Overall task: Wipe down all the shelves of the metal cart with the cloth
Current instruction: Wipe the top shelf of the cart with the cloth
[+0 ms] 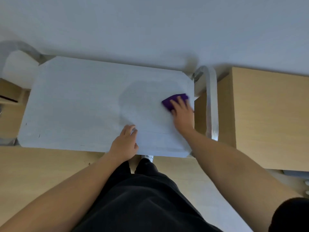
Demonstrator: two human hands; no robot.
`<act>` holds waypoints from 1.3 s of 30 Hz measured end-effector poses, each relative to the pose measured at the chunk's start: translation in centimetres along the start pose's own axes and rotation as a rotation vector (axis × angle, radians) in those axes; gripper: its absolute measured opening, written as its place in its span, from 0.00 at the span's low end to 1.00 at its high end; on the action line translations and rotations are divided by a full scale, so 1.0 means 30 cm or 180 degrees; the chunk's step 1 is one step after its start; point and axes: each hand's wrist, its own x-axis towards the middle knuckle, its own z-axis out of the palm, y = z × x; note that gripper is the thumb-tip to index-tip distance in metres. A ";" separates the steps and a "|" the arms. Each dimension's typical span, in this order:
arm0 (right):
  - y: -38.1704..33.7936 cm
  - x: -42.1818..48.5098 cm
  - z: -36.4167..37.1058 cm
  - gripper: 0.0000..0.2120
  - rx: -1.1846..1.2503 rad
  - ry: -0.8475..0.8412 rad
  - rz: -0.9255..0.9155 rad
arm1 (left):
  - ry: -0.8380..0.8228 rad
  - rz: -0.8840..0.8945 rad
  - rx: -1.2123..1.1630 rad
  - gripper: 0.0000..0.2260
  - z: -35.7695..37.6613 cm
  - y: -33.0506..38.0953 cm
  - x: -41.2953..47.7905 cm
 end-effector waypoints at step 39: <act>-0.225 0.119 0.071 0.21 0.0034 -0.0171 -0.0497 | 0.0299 -0.0053 -0.0217 0.24 0.018 -0.026 -0.020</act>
